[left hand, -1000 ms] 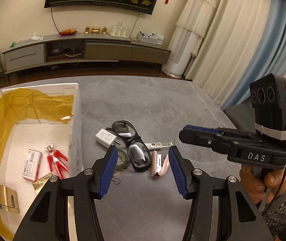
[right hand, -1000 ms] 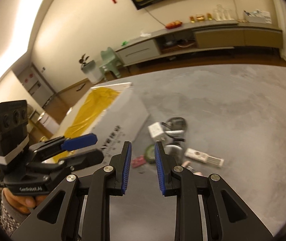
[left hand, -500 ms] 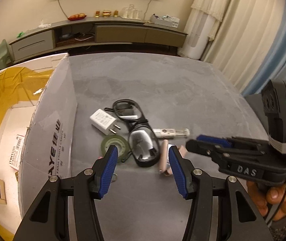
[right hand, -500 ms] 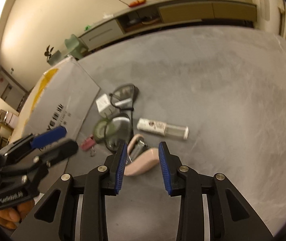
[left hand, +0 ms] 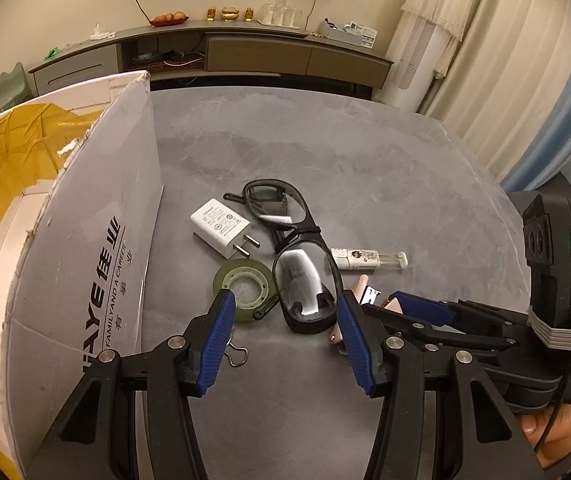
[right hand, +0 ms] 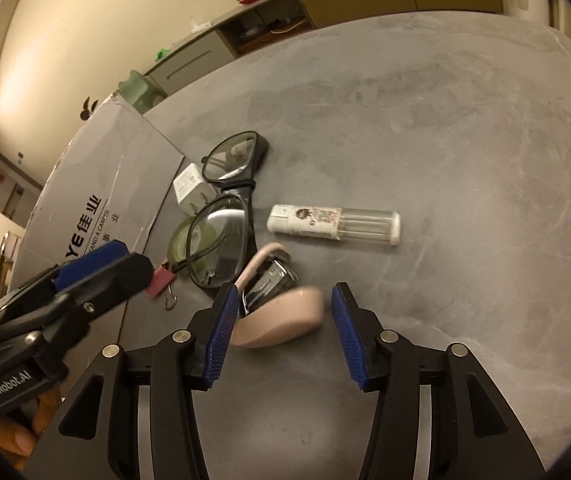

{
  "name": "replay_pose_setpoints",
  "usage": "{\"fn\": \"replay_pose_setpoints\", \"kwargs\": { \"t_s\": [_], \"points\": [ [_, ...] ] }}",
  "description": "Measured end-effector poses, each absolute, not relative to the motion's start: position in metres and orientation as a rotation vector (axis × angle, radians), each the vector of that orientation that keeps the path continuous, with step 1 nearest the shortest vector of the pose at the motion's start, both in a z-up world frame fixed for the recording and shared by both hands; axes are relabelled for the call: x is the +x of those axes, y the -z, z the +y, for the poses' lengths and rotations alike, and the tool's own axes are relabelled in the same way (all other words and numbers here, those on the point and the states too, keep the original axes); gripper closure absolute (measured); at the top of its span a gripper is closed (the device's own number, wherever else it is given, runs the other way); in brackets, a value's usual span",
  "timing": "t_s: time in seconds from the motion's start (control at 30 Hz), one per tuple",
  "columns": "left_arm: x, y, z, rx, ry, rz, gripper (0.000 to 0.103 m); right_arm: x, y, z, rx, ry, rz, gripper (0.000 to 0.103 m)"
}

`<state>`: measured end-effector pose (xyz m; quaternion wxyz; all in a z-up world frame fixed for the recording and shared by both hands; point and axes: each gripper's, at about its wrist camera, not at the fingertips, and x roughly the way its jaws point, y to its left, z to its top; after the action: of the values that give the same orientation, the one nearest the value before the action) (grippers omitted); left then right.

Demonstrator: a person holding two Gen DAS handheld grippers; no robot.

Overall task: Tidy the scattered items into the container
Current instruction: 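Grasp the pink stapler with the right tool while the left tool approaches the black glasses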

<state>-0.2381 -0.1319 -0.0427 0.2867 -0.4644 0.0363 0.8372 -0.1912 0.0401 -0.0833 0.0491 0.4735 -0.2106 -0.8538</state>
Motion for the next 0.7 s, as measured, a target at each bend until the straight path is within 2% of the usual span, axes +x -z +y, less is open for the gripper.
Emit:
{"fn": "replay_pose_setpoints", "kwargs": {
  "t_s": [0.07,0.27,0.33,0.57,0.7],
  "points": [
    [-0.240,0.047,-0.134,-1.256,-2.237,0.094,0.049,-0.193,0.083,0.035,1.441,2.610,-0.602,0.052],
    [-0.241,0.045,-0.135,-1.244,-2.222,0.084,0.049,-0.194,0.076,0.028,1.421,2.624,-0.560,0.067],
    [-0.241,0.045,-0.135,-1.241,-2.220,0.081,0.049,-0.194,0.073,0.028,1.417,2.624,-0.548,0.089],
    [-0.237,0.044,-0.132,-1.239,-2.181,0.098,0.049,-0.190,0.072,0.037,1.439,2.583,-0.596,0.086],
    [-0.228,0.052,-0.118,-1.220,-2.099,0.192,0.049,-0.185,0.072,0.048,1.470,2.576,-0.626,0.086]
  ]
}}
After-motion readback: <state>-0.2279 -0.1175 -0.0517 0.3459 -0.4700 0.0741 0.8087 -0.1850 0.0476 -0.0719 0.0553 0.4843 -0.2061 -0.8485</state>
